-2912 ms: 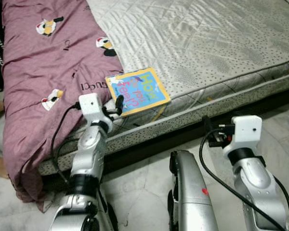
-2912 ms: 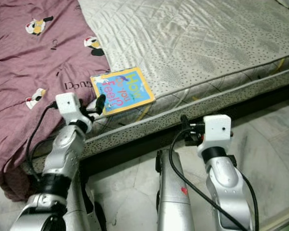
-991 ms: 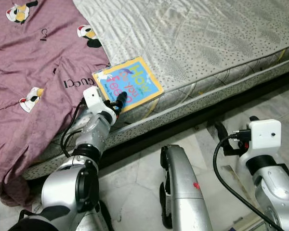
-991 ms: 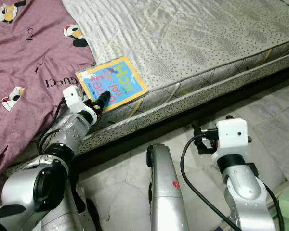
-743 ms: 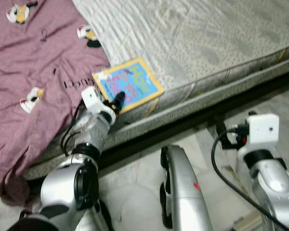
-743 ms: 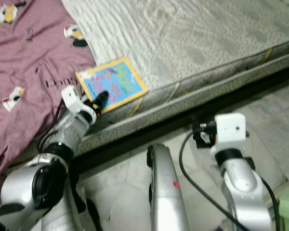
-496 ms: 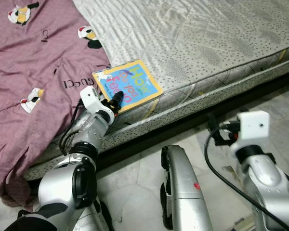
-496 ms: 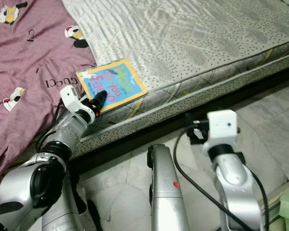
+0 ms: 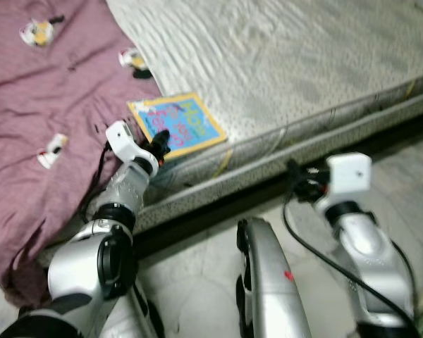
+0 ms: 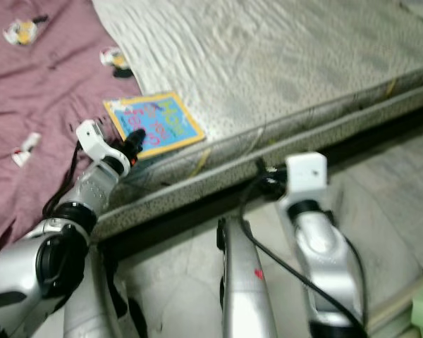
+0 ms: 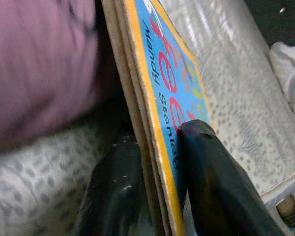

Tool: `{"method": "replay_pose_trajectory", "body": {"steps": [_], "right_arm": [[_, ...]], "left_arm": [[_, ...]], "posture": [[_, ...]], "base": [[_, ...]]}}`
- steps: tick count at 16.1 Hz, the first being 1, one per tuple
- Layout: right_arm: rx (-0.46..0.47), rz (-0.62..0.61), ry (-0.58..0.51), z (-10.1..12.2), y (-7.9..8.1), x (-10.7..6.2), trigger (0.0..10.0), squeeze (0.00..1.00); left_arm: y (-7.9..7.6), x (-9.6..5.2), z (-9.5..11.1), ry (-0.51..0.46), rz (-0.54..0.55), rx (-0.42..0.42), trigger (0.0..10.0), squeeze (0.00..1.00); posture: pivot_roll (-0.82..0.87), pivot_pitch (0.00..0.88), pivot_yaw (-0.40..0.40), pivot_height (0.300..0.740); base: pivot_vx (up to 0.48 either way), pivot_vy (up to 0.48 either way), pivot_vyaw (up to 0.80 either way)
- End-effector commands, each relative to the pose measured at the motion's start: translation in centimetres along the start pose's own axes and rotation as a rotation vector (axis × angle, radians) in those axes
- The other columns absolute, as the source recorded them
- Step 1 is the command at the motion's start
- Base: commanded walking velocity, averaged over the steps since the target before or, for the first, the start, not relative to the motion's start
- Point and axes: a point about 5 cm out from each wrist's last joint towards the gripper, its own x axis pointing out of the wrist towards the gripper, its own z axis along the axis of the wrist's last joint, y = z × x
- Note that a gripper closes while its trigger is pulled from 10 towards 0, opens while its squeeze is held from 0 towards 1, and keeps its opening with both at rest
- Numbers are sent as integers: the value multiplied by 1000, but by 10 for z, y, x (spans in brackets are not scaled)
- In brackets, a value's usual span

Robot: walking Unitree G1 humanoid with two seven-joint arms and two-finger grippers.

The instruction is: Clean up the room

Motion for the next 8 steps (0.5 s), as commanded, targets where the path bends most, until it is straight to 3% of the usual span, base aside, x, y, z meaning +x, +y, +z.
{"method": "replay_pose_trajectory", "body": {"steps": [1, 6, 8], "right_arm": [[-3, -9, 3, -4, 1, 0, 10000, 0], [26, -30, -21, -11, 7, 14, 10000, 0], [47, -34, -34, -15, 15, 21, 10000, 0]], "left_arm": [[7, -2, 14, -51, 15, 41, 0, 0], [-3, -5, 49, -228, -72, 159, 0, 0], [-2, -21, 61, -327, -91, 269, 0, 0]], "posture": [[-112, 48, 10, 493], [-62, 0, 26, 493], [-21, 0, 47, 493]], "base": [[0, 0, 0], [0, 0, 0], [0, 0, 0]]}}
